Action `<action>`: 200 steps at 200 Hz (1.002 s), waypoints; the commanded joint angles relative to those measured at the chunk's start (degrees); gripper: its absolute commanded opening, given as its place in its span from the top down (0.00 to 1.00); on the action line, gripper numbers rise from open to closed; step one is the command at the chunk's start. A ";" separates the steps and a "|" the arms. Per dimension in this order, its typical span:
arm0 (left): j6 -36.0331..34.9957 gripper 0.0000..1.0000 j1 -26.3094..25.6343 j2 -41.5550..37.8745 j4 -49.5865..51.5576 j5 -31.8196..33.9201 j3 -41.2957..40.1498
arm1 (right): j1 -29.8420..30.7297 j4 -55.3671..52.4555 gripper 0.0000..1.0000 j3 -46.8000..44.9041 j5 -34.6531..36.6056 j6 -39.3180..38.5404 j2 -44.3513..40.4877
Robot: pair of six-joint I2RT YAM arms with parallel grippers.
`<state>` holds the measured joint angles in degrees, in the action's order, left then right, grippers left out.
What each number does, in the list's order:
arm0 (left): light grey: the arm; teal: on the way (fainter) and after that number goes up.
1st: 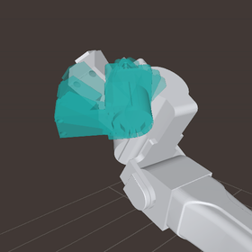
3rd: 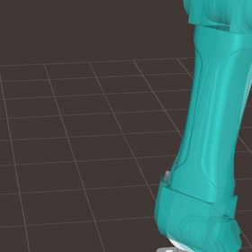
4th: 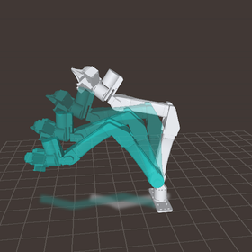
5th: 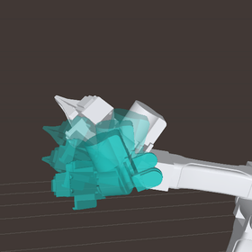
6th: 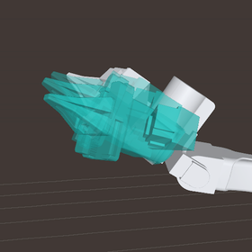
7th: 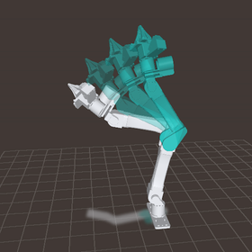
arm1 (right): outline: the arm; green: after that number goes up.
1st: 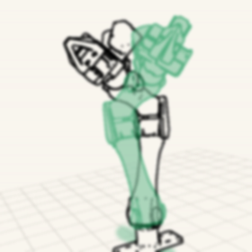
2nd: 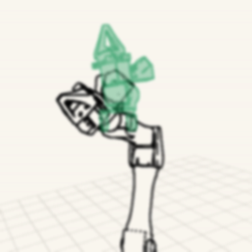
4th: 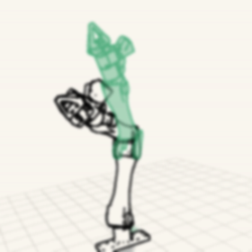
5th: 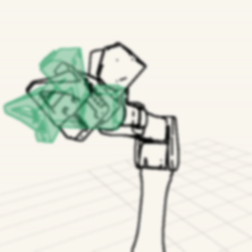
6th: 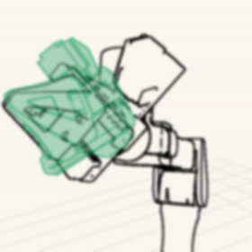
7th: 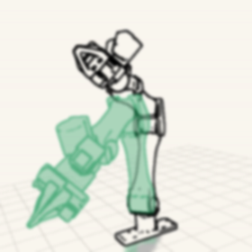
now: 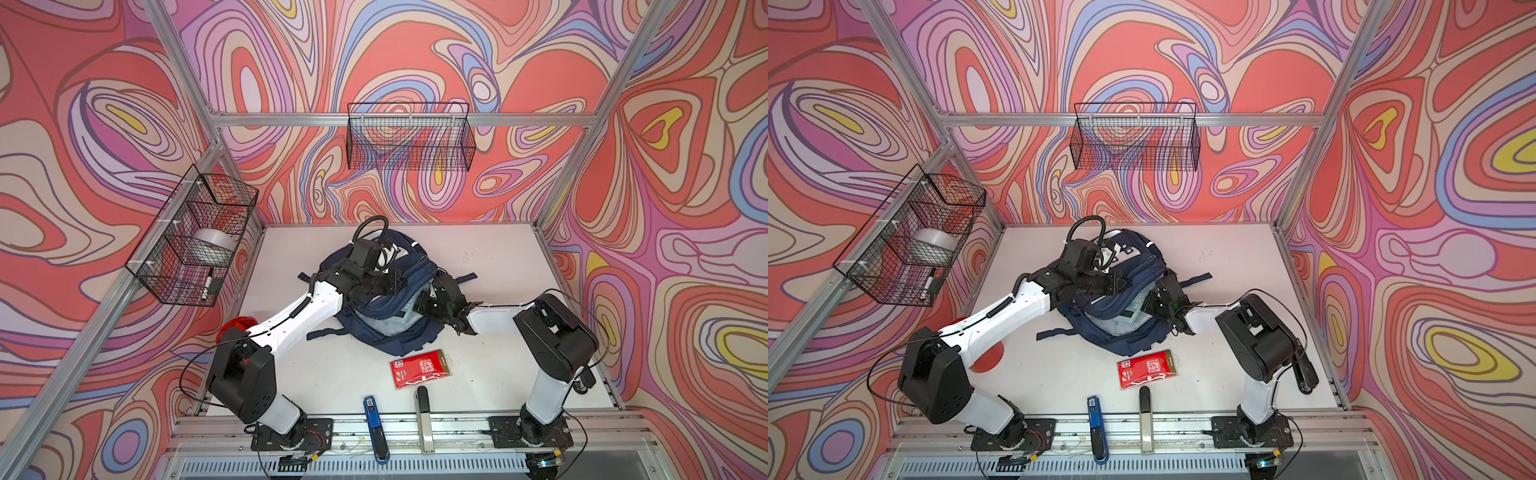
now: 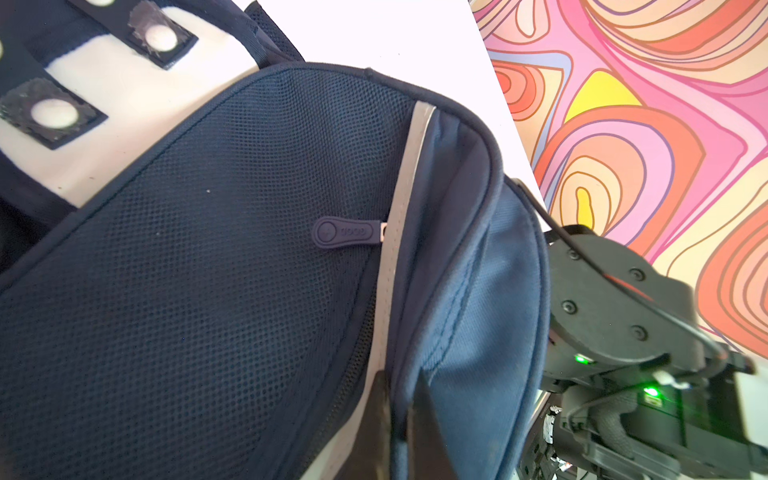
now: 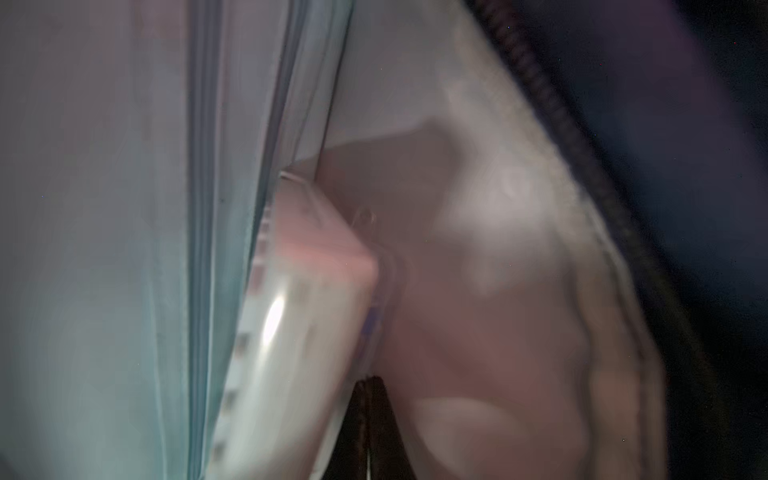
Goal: Pack books, pencil case, and school supplies into a backpack
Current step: Place the calculator in the student bag, then close the student bag at the center of the table.
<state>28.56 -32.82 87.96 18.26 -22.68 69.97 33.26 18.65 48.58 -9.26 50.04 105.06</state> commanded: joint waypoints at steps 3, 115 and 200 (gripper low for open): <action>0.99 1.00 -1.46 -0.84 0.47 -4.13 -0.58 | 1.02 4.48 0.95 1.54 1.27 2.86 2.59; -5.24 1.00 -6.83 1.91 9.24 8.58 -0.32 | -3.98 -27.01 0.69 -4.59 9.46 -5.95 -21.69; -9.35 1.00 -12.00 12.40 17.24 16.58 4.09 | -5.27 -20.63 0.75 -8.06 4.74 -4.54 -21.94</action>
<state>20.91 -43.51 96.68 26.92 -7.42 72.05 28.18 -5.17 41.12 -2.31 44.73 79.81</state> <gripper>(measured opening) 0.048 0.254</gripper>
